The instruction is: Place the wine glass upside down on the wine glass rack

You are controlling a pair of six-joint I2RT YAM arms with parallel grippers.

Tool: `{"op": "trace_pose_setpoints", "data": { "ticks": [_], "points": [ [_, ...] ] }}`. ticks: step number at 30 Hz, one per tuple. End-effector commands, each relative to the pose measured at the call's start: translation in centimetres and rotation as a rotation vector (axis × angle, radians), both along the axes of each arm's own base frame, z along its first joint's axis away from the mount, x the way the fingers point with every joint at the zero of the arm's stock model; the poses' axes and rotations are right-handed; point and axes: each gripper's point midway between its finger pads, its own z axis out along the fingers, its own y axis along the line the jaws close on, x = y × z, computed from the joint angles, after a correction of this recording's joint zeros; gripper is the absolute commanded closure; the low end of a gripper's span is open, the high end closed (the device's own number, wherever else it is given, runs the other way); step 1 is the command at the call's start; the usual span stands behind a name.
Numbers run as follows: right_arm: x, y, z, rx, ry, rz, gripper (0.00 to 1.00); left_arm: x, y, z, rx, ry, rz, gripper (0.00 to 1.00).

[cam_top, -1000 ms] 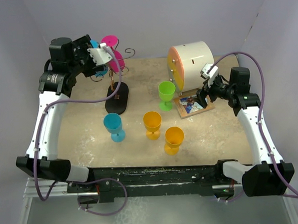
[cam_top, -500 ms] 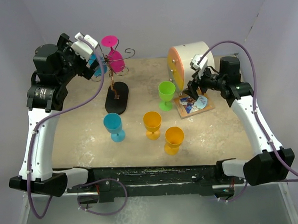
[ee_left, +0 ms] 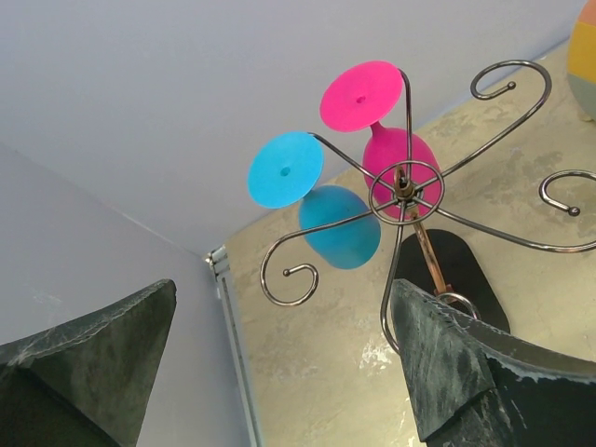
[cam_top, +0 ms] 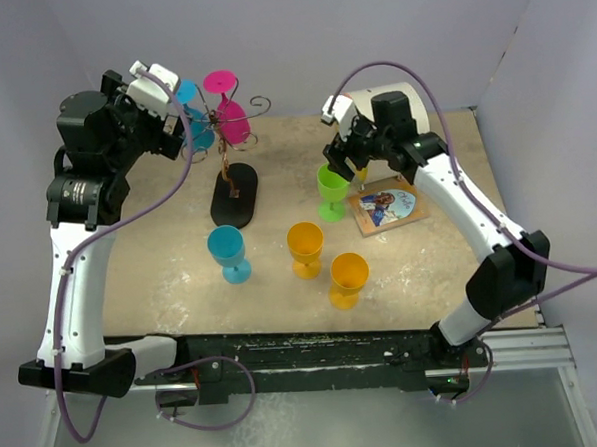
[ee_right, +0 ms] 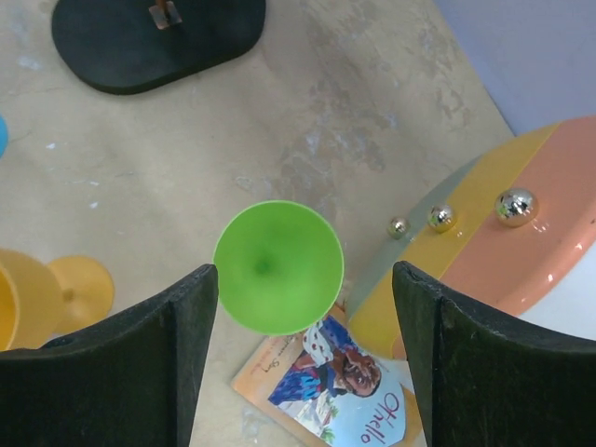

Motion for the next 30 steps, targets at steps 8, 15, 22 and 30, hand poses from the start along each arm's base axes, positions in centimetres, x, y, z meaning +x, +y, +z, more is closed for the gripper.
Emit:
{"op": "trace_pose_setpoints", "data": {
  "ticks": [8,15,22,30],
  "points": [
    [3.5,1.1,-3.8,-0.184,0.08,-0.104,0.31,-1.8,0.4,2.9,-0.042,-0.067,0.004,0.01],
    [3.9,0.8,-5.6,-0.239,0.114,-0.107,0.33,-2.2,0.1,2.9,-0.051,-0.065,-0.012,0.01],
    [3.7,0.0,-7.8,-0.303,0.159,-0.113,0.46,-2.4,0.1,2.9,-0.048,-0.067,-0.016,0.01],
    [2.1,0.9,-8.3,-0.269,0.219,-0.052,0.59,-2.2,0.2,2.5,-0.043,-0.058,-0.014,0.01]
  ]
}}
